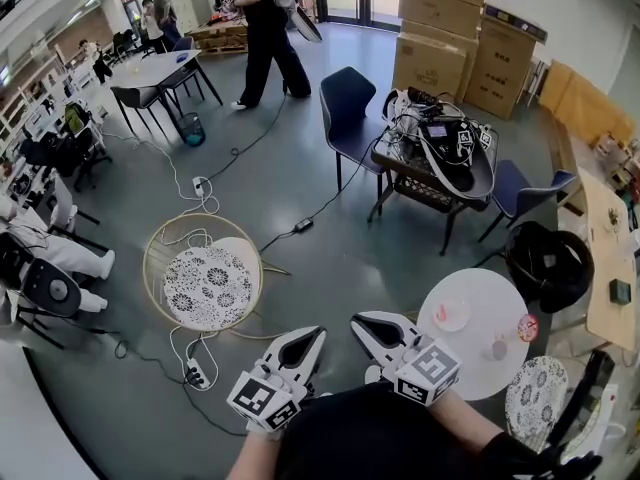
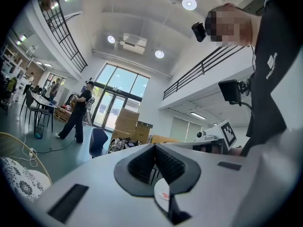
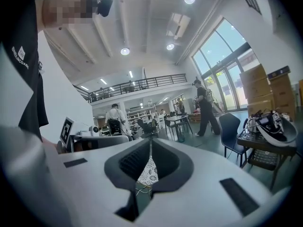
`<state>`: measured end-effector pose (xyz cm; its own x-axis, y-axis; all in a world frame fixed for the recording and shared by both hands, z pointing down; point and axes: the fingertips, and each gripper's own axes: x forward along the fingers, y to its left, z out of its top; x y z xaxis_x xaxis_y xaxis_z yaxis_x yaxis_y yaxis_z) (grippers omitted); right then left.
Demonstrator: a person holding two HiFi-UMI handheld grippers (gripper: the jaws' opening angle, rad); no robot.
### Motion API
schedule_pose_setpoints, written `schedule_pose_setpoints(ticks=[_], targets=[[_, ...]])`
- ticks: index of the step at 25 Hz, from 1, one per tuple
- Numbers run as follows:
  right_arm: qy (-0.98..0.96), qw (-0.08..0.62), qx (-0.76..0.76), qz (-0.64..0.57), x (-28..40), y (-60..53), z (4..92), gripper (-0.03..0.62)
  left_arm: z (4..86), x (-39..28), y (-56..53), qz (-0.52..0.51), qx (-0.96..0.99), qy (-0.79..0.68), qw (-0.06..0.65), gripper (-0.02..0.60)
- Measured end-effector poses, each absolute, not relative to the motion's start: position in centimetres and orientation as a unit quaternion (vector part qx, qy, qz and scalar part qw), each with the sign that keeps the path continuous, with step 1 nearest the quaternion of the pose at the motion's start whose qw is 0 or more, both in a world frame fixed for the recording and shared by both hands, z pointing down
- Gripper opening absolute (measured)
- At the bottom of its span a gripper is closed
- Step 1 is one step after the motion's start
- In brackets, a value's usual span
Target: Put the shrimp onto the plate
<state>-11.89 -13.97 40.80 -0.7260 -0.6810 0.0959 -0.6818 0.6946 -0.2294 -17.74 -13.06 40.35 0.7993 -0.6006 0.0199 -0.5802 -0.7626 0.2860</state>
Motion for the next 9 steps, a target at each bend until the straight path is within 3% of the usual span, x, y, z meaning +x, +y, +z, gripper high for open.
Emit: schedule_pose_setpoints(ticks=[9], targets=[[-0.920, 0.005, 0.372, 0.124, -11.29, -13.42, 41.01, 0.029, 40.31, -16.97, -12.58, -0.031, 0.940, -0.312, 0.137, 0.008]])
